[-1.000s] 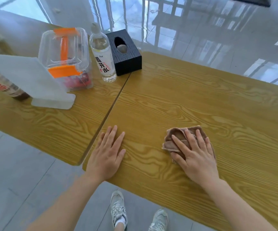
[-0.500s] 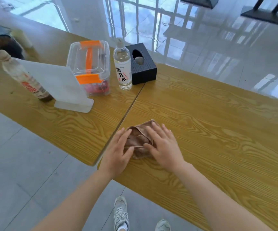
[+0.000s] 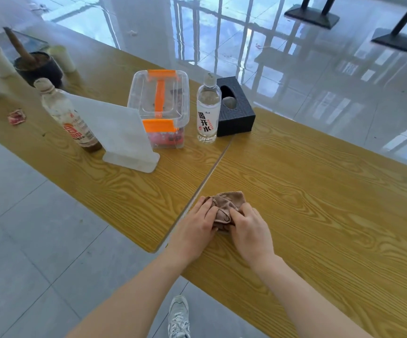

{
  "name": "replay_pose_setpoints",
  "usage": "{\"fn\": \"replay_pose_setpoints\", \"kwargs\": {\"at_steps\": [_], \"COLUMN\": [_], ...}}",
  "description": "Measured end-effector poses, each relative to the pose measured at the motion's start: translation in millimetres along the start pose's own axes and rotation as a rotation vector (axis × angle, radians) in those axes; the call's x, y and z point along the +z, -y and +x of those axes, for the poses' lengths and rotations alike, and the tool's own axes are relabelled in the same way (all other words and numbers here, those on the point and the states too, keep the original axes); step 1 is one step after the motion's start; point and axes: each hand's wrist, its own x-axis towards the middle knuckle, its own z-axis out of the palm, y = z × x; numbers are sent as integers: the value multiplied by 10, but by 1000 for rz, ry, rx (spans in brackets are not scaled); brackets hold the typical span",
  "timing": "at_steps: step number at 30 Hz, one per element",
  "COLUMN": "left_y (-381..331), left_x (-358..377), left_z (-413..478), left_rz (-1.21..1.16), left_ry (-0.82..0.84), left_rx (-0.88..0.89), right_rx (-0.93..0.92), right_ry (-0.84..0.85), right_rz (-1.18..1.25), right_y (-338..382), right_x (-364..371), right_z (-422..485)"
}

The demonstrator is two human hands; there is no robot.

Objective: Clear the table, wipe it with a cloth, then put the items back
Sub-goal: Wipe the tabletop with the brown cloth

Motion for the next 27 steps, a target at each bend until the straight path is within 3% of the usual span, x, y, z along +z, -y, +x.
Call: {"fn": "replay_pose_setpoints", "kwargs": {"at_steps": [11, 20, 23, 27], "left_y": [1042, 1622, 1583, 1496], "left_x": [-416, -570, -650, -682], "left_z": [-218, -578, -618, -493], "left_rz": [115, 132, 65, 71], "left_ry": [-99, -95, -158, -92], "left_rx": [-141, -259, -233, -228], "right_rx": [-26, -205, -235, -297], "right_ry": [81, 69, 109, 215], "right_rz": [261, 69, 79, 80], "right_y": [988, 1530, 1581, 1604], "right_x": [351, 582, 562, 516], "right_z": [537, 742, 803, 859]}}
